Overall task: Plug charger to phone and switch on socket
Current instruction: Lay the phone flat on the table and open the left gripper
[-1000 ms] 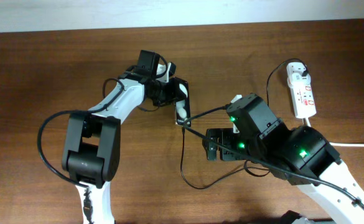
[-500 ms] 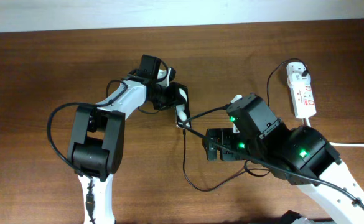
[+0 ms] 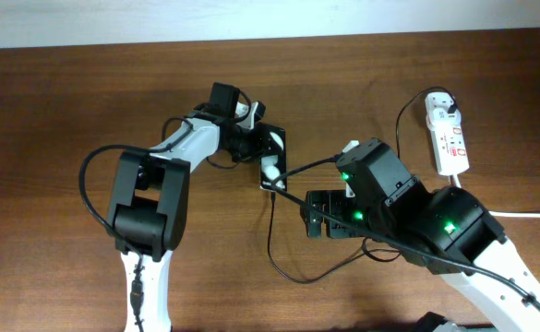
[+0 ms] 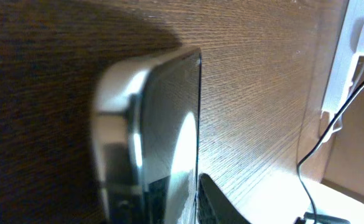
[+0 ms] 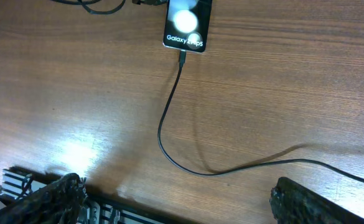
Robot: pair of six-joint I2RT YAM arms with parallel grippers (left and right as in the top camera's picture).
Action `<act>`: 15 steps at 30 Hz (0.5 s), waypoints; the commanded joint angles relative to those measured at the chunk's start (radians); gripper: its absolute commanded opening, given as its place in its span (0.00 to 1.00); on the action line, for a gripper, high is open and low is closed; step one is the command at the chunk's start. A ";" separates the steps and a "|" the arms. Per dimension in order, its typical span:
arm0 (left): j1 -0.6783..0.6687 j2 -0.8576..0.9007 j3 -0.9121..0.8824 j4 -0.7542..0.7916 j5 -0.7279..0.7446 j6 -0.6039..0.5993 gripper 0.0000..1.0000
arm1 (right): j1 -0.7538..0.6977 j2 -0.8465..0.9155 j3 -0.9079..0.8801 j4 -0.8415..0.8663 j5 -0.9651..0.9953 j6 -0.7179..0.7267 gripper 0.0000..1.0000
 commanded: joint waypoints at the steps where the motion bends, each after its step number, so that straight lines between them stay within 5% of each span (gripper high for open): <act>1: -0.003 0.067 -0.022 -0.035 -0.151 0.029 0.33 | -0.002 -0.014 0.013 0.003 0.016 0.000 0.99; 7: -0.003 0.067 -0.022 -0.063 -0.176 0.028 0.51 | -0.002 -0.014 0.013 0.003 0.016 0.000 0.99; 15: -0.003 0.067 -0.022 -0.113 -0.175 0.028 0.91 | -0.002 -0.014 0.013 0.003 0.016 0.000 0.99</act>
